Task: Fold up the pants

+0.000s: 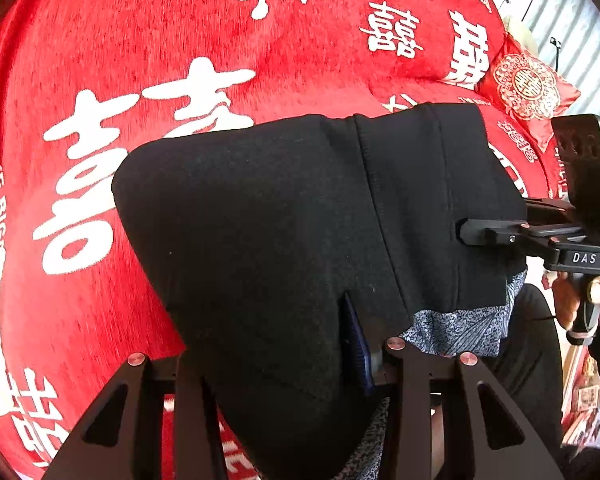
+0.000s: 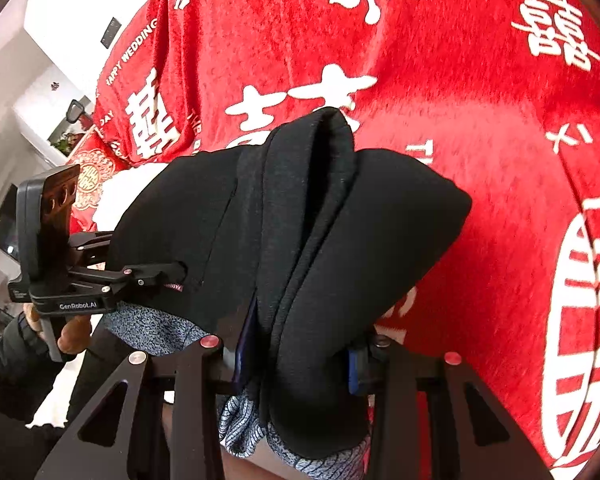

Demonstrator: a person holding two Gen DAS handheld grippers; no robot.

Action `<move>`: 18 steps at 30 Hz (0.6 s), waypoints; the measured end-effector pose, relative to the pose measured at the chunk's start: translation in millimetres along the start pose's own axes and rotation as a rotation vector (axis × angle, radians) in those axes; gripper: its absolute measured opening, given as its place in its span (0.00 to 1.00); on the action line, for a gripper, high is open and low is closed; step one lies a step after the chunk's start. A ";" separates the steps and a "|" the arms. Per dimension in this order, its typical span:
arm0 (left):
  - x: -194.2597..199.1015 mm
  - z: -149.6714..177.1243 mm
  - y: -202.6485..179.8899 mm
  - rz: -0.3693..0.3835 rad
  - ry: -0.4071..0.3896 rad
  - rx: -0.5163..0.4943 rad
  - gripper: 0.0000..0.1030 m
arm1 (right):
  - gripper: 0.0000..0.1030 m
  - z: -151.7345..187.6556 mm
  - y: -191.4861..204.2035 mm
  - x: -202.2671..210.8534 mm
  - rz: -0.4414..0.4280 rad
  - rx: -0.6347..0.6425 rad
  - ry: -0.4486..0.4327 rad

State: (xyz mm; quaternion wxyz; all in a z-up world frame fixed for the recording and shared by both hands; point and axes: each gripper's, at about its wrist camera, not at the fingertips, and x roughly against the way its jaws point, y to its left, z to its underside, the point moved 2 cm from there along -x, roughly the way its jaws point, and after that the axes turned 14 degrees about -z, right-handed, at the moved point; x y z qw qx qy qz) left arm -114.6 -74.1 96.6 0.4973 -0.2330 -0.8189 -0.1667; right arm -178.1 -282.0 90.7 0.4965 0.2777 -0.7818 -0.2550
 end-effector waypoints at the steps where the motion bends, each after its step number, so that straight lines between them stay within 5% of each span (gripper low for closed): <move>1: -0.4 -4.5 0.3 -0.003 -0.003 0.002 0.42 | 0.38 -5.5 -0.6 1.2 0.007 0.002 -0.005; 18: -17.4 -80.2 18.3 -0.030 -0.017 0.045 0.42 | 0.38 -89.7 -17.2 -1.4 0.063 0.036 0.007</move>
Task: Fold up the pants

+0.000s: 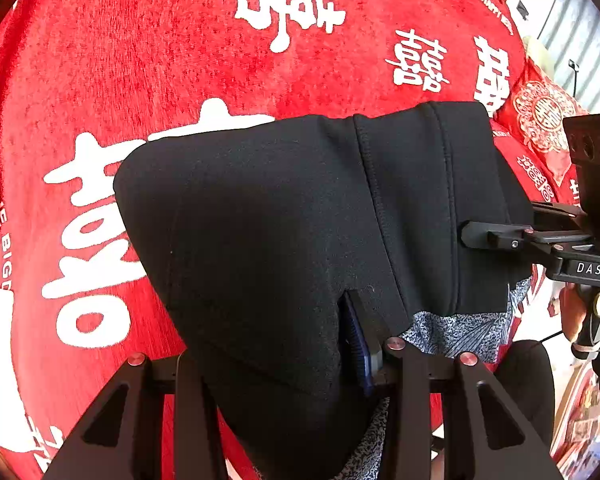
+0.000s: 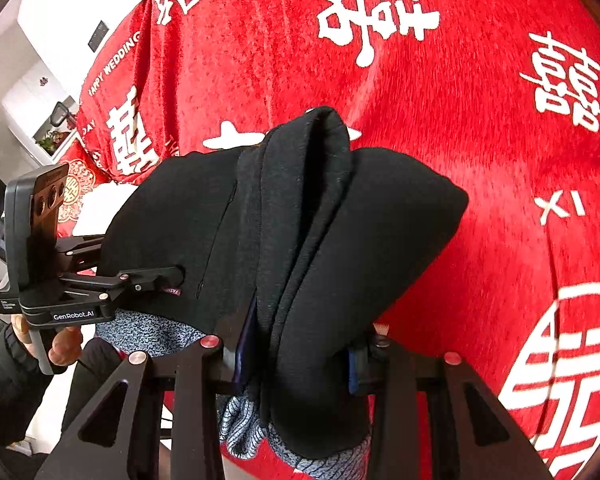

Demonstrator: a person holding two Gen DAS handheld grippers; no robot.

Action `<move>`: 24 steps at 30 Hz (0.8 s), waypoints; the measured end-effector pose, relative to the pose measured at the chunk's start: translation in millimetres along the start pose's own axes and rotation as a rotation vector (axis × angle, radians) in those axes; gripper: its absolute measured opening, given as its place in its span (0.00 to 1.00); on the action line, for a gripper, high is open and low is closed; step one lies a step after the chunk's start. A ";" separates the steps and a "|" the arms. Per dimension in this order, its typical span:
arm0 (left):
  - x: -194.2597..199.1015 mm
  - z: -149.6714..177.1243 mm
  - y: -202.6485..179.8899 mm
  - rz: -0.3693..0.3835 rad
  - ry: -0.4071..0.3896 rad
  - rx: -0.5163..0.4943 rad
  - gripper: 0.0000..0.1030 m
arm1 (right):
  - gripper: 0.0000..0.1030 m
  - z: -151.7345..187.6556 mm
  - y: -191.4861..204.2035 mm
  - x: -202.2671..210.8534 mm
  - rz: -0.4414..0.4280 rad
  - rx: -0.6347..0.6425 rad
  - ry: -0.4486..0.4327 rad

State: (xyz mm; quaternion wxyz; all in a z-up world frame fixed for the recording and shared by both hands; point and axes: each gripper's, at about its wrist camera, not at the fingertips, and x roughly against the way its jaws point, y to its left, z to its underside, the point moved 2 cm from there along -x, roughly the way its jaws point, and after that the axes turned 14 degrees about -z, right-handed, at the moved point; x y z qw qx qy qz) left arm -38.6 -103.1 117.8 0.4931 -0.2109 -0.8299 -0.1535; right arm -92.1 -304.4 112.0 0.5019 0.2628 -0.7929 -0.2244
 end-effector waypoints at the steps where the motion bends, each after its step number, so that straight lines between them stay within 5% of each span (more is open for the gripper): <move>1: -3.6 -3.6 1.0 0.000 0.006 0.003 0.42 | 0.38 -4.6 -3.5 -2.6 0.003 -0.003 0.004; 24: -85.6 -30.1 22.0 0.031 0.133 0.041 0.43 | 0.41 -39.9 -89.3 -56.9 -0.005 -0.160 0.106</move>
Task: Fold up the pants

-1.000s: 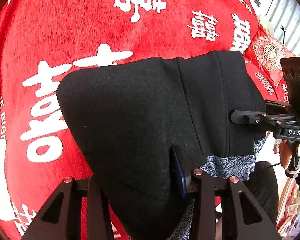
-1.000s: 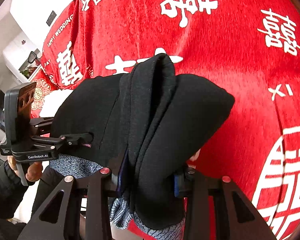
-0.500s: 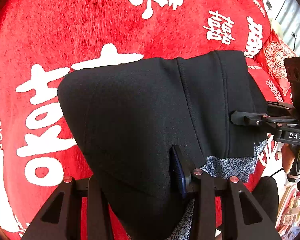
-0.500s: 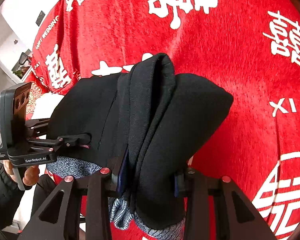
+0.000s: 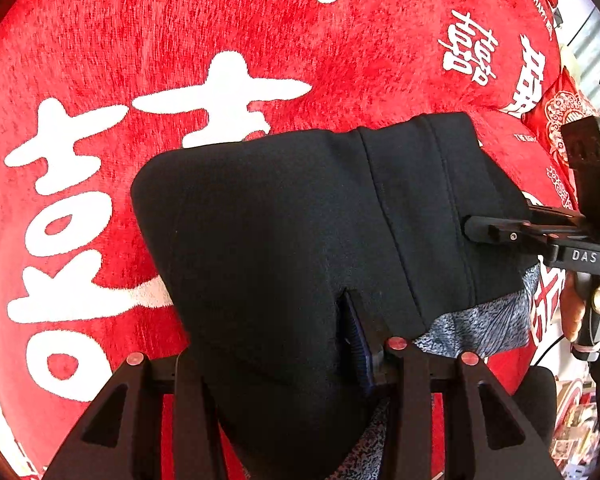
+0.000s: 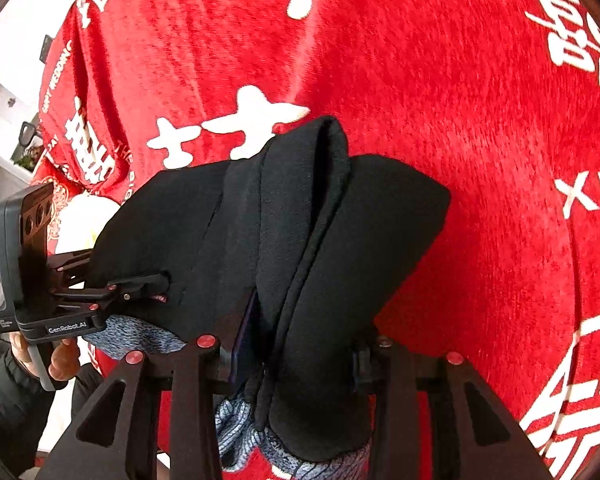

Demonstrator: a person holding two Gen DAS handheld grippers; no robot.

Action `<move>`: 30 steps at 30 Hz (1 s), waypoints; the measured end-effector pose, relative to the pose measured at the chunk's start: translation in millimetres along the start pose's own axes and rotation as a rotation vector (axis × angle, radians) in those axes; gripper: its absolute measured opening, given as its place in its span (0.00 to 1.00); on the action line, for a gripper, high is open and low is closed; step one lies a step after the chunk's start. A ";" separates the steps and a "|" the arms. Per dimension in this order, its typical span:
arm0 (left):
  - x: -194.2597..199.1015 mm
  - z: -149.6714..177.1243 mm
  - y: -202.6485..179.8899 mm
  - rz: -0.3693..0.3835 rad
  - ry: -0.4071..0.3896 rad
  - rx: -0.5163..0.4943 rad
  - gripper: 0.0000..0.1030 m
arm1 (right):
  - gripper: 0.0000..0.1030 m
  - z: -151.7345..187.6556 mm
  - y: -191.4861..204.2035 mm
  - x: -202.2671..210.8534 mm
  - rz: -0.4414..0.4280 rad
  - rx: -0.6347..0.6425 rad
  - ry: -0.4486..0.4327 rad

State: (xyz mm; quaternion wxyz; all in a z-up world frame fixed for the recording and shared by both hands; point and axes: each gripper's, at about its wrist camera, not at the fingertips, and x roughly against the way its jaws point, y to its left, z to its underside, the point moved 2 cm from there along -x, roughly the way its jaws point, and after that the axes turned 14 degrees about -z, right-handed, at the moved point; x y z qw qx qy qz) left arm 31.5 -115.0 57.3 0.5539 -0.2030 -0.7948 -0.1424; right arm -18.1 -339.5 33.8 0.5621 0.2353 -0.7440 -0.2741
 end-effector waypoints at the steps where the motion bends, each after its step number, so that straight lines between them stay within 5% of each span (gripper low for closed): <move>1: -0.6 0.1 0.4 0.001 -0.004 -0.003 0.44 | 0.42 0.4 -5.3 -1.0 -0.003 -0.008 0.003; 10: -8.0 4.6 6.7 0.019 -0.034 0.000 0.54 | 0.48 6.0 -22.2 -7.5 -0.021 -0.029 -0.004; 12: -10.5 4.9 9.7 0.019 -0.033 0.019 0.60 | 0.54 6.8 -25.4 -9.8 -0.020 -0.042 -0.009; 15: -12.6 4.9 14.5 -0.038 -0.038 0.033 0.83 | 0.65 9.2 -32.3 -9.8 -0.013 -0.069 -0.017; 17: -11.3 5.2 16.4 -0.042 -0.033 0.033 0.84 | 0.79 9.4 -32.9 -10.0 0.016 -0.079 -0.018; 21: 2.9 4.9 25.3 -0.079 -0.030 0.044 0.83 | 0.81 10.3 -26.1 3.5 0.115 -0.072 -0.045; 25: 31.2 4.3 42.3 -0.164 -0.083 0.074 0.83 | 0.81 7.5 6.0 40.5 0.264 0.031 -0.156; 30: 57.0 2.3 38.2 -0.112 -0.143 0.124 0.83 | 0.81 10.1 71.4 35.9 0.248 0.279 -0.146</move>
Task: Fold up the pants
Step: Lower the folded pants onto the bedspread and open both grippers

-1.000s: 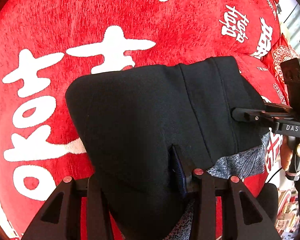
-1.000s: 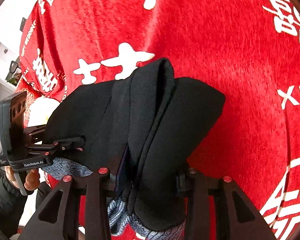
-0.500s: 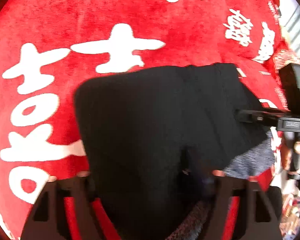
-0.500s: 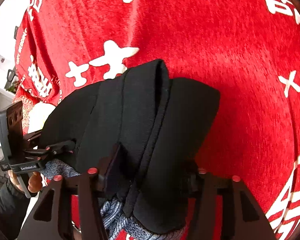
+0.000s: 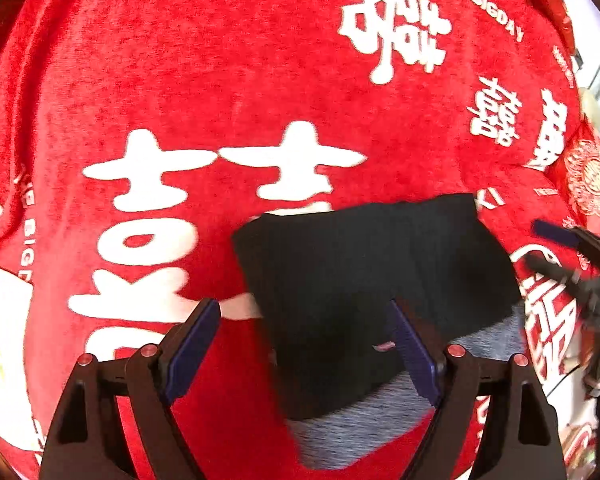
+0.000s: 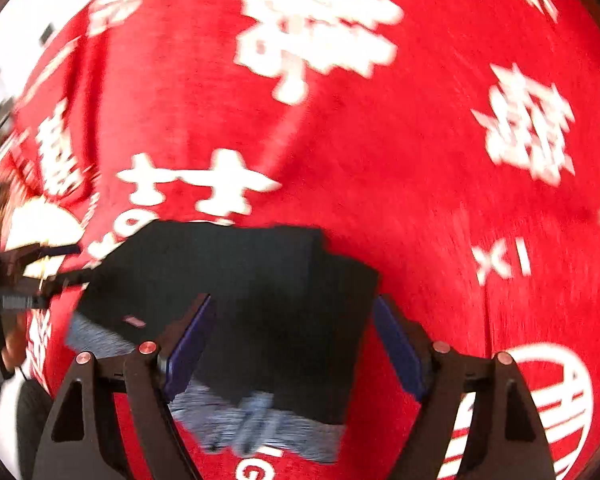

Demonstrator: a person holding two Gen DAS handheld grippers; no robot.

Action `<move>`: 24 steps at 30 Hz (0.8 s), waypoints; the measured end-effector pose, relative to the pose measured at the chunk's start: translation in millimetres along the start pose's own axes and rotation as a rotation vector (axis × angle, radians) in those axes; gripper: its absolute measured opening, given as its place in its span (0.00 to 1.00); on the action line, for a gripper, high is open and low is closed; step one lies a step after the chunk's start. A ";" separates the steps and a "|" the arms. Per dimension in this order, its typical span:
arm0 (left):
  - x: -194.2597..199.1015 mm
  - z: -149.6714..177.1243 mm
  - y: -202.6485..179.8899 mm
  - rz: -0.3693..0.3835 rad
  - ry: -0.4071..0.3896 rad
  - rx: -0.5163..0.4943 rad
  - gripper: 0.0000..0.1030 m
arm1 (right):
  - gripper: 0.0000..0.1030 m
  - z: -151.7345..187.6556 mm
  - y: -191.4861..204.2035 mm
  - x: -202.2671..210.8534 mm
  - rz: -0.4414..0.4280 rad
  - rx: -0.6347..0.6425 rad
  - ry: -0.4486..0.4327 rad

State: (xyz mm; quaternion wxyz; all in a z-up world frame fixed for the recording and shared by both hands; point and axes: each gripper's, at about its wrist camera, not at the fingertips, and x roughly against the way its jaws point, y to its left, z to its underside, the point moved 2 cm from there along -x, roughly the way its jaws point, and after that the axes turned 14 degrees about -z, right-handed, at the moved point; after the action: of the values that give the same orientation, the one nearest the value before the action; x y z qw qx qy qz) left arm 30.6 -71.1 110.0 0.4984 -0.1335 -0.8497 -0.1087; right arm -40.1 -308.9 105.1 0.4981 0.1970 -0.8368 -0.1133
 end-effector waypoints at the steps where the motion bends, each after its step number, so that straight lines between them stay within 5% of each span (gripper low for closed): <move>1: -1.1 3.4 -7.1 -0.010 -0.001 -0.021 0.83 | 0.81 0.9 8.9 -4.9 -0.022 0.028 0.018; 6: -35.8 43.0 -34.1 -0.089 0.076 -0.142 0.88 | 0.81 44.2 22.2 -54.1 -0.077 0.110 0.197; 7: -42.0 48.9 -30.5 -0.067 0.091 -0.119 0.99 | 0.81 54.4 16.1 -60.7 -0.063 0.114 0.213; 10: -54.8 51.6 -9.5 0.027 0.146 0.006 1.00 | 0.83 65.7 1.5 -62.4 -0.061 0.093 0.212; 13: -44.2 45.9 -2.7 0.012 0.127 0.017 1.00 | 0.84 53.8 2.1 -49.8 -0.070 0.065 0.214; 19: 2.9 14.9 -12.3 -0.034 -0.022 -0.011 1.00 | 0.85 4.3 0.4 -19.6 -0.114 0.065 0.035; 22: -10.0 10.1 -32.3 -0.064 0.010 -0.047 1.00 | 0.86 -8.6 -8.1 -53.0 -0.152 0.029 0.105; 24: -35.0 13.7 -47.5 -0.118 0.088 -0.094 1.00 | 0.86 -0.8 -27.5 -87.9 -0.128 -0.058 0.227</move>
State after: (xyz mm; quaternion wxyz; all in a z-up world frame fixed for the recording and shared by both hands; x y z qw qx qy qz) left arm 19.8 -115.6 70.3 0.5211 -0.1015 -0.8273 -0.1836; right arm 4.0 -294.7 25.5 0.5868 0.2469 -0.7572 -0.1461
